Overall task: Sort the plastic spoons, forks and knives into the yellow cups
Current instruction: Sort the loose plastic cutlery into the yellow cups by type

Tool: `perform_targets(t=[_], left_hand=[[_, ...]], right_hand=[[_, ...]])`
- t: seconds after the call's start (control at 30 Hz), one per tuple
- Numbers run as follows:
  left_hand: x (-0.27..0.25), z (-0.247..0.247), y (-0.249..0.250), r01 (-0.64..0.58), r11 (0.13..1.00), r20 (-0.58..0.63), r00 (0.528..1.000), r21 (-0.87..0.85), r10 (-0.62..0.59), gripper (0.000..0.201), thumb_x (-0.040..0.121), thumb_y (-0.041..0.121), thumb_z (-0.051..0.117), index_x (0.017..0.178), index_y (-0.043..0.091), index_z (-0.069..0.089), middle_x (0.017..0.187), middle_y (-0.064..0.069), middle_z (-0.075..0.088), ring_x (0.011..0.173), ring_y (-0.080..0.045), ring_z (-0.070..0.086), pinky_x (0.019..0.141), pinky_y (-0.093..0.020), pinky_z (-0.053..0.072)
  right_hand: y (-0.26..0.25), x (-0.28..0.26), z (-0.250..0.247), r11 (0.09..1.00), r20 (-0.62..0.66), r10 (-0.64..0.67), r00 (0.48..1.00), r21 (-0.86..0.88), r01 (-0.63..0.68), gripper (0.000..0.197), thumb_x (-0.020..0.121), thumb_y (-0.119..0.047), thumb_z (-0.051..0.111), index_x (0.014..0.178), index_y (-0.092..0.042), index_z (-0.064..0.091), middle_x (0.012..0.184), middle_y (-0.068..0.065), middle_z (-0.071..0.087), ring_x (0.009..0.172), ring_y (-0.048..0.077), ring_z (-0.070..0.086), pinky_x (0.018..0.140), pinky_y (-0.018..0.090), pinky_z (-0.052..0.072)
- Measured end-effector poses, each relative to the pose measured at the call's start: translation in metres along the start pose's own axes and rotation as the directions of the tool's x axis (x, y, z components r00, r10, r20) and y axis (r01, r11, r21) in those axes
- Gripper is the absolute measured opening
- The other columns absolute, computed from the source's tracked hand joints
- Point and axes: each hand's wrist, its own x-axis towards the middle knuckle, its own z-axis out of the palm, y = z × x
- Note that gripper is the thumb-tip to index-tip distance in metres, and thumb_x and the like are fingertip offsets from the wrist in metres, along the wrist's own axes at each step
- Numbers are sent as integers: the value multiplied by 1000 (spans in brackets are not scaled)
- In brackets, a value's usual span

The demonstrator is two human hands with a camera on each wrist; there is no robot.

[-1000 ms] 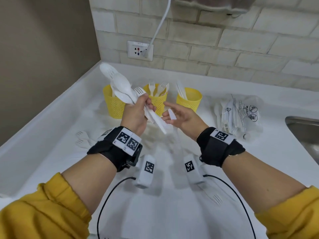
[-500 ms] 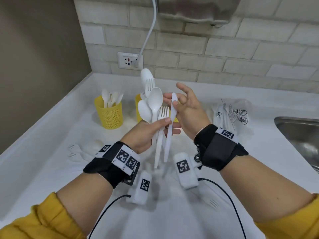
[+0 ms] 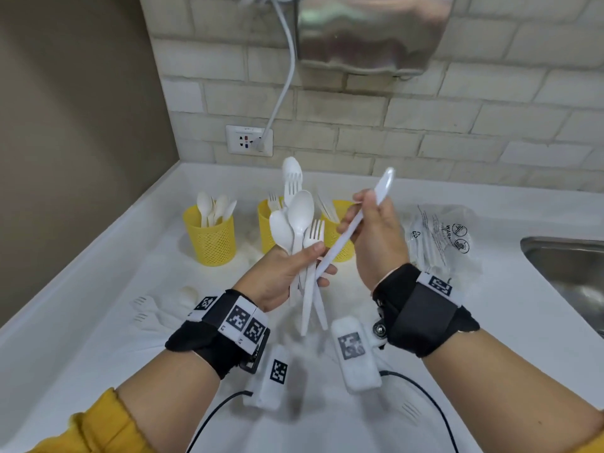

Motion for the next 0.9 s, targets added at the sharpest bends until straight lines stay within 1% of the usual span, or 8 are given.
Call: perform_targets(t=[0.13, 0.23, 0.3, 0.37, 0.43, 0.57, 0.77, 0.9], left_hand=[[4, 3, -1, 14, 1000, -58, 998, -27, -16, 34, 92, 18, 51, 60, 6, 50, 46, 0, 53, 45, -16, 57, 59, -27, 50], [7, 9, -3, -7, 999, -116, 993, -48, 2, 27, 89, 14, 57, 64, 8, 50, 43, 3, 49, 43, -12, 51, 52, -24, 44], [9, 8, -1, -21, 998, -178, 984, -57, 10, 21, 85, 7, 62, 67, 10, 52, 42, 3, 46, 41, -9, 44, 46, -21, 40], [12, 5, 3, -46, 996, -229, 973, -81, 26, 21, 83, -1, 62, 68, 8, 51, 43, 3, 43, 38, -8, 38, 41, -18, 35], [14, 3, 8, -75, 993, -270, 962, -96, 46, 19, 84, -4, 58, 69, 5, 51, 44, 1, 39, 37, -9, 36, 40, -18, 34], [13, 11, 15, -117, 990, -225, 970, -83, 96, 27, 88, 2, 49, 62, 7, 46, 44, -5, 39, 41, -18, 43, 45, -24, 42], [12, 10, 16, -157, 986, -189, 972, -63, 142, 22, 91, 10, 50, 70, 8, 50, 50, -4, 42, 50, -19, 49, 54, -29, 45], [14, 6, 18, -160, 978, -231, 965, -131, 126, 22, 92, 15, 52, 70, 9, 49, 49, 0, 44, 43, -15, 50, 51, -26, 47]], right_hand=[[-8, -2, 2, 996, 94, -92, 991, 25, 90, 20, 100, -24, 33, 94, -26, 53, 58, -4, 40, 49, 11, 40, 58, 25, 39], [-10, -7, 3, 985, 119, -159, 980, 84, 150, 21, 100, -23, 31, 99, -28, 52, 57, -6, 35, 47, 10, 33, 52, 24, 41], [-11, -9, -3, 982, 124, -177, 976, 83, 167, 18, 99, -18, 36, 101, -28, 51, 55, -6, 31, 45, 8, 26, 42, 20, 31], [-9, -11, -11, 984, 165, -168, 972, -25, 174, 16, 93, -7, 50, 99, -22, 52, 53, -8, 34, 43, 7, 27, 41, 18, 27], [3, -15, -15, 957, 266, -111, 958, -231, 175, 20, 81, 3, 64, 85, -16, 57, 52, -11, 40, 43, 4, 36, 45, 14, 35], [23, -22, -11, 793, 405, 43, 913, -570, 215, 29, 71, 2, 73, 74, -21, 57, 66, -9, 51, 53, -2, 47, 60, 8, 38], [16, -18, -12, 643, 511, 13, 860, -663, 384, 30, 72, 1, 69, 88, -19, 54, 81, 0, 48, 57, -5, 48, 56, 9, 37], [20, -14, -17, 614, 551, 46, 833, -673, 412, 30, 78, -3, 65, 102, -19, 57, 90, 1, 48, 56, 10, 45, 60, 14, 39]])
